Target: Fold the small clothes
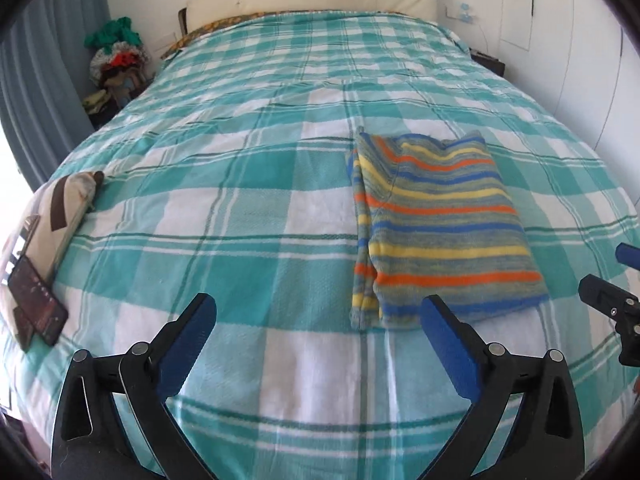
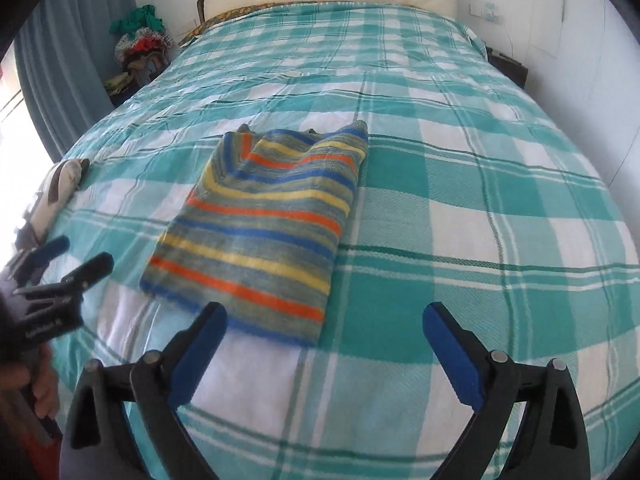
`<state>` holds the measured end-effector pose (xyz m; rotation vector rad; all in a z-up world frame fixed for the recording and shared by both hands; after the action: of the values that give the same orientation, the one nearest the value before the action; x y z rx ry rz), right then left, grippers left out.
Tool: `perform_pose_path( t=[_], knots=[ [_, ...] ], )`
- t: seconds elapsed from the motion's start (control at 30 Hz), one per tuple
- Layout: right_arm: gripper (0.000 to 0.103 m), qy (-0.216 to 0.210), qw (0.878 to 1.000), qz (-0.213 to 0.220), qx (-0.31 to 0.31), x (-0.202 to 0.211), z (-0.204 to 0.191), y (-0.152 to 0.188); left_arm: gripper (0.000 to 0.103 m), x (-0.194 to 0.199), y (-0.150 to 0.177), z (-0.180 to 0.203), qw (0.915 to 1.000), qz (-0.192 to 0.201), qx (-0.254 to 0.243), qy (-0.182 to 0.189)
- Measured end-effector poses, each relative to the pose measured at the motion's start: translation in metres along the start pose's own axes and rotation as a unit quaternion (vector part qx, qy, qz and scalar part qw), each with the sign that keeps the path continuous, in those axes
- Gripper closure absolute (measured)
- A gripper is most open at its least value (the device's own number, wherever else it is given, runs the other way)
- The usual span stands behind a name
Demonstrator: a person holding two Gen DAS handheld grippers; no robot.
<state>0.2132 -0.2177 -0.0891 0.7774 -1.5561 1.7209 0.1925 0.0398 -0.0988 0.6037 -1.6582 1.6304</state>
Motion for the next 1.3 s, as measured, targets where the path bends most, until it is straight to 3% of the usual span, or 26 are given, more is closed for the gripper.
perform_pose_path(
  t=[0.17, 0.33, 0.4, 0.5, 0.6, 0.93, 1.3],
  knots=[
    [0.000, 0.058, 0.998, 0.026, 0.000, 0.046, -0.003, 0.020, 0.001, 0.027, 0.013, 0.004, 0.9991, -0.003, 0.020, -0.036],
    [0.000, 0.075, 0.997, 0.029, 0.000, 0.067, -0.002, 0.031, 0.001, 0.056, 0.022, 0.015, 0.9910, 0.049, -0.013, -0.124],
    [0.000, 0.069, 0.997, 0.035, 0.003, 0.074, -0.004, 0.033, 0.001, 0.055, 0.024, 0.022, 0.9933, 0.022, -0.025, -0.110],
    [0.000, 0.058, 0.998, 0.037, -0.001, 0.083, -0.005, 0.037, 0.001, 0.054, 0.026, 0.027, 0.9981, -0.016, -0.008, -0.058],
    [0.000, 0.066, 0.997, 0.039, 0.003, 0.090, -0.006, 0.038, 0.001, 0.057, 0.027, 0.029, 0.9984, -0.016, 0.013, -0.053],
    [0.000, 0.079, 0.996, 0.046, 0.012, 0.107, -0.004, 0.038, 0.000, 0.075, 0.022, 0.047, 0.9996, -0.015, 0.002, -0.022],
    [0.000, 0.087, 0.995, 0.039, 0.019, 0.113, -0.004, 0.036, 0.000, 0.079, 0.024, 0.040, 0.9991, -0.017, 0.030, -0.024]
  ],
)
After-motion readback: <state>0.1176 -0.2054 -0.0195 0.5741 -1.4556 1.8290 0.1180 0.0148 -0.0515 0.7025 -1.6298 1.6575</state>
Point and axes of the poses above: each gripper's, at about its wrist camera, not at the fingertips, and x roughly against the way its jaws point, z to its right, y to its underside, the point moved 3 cm from there along -x, roughly the way its jaws point, and after that the axes turned 11 degrees about y, right-handed, at the moved point
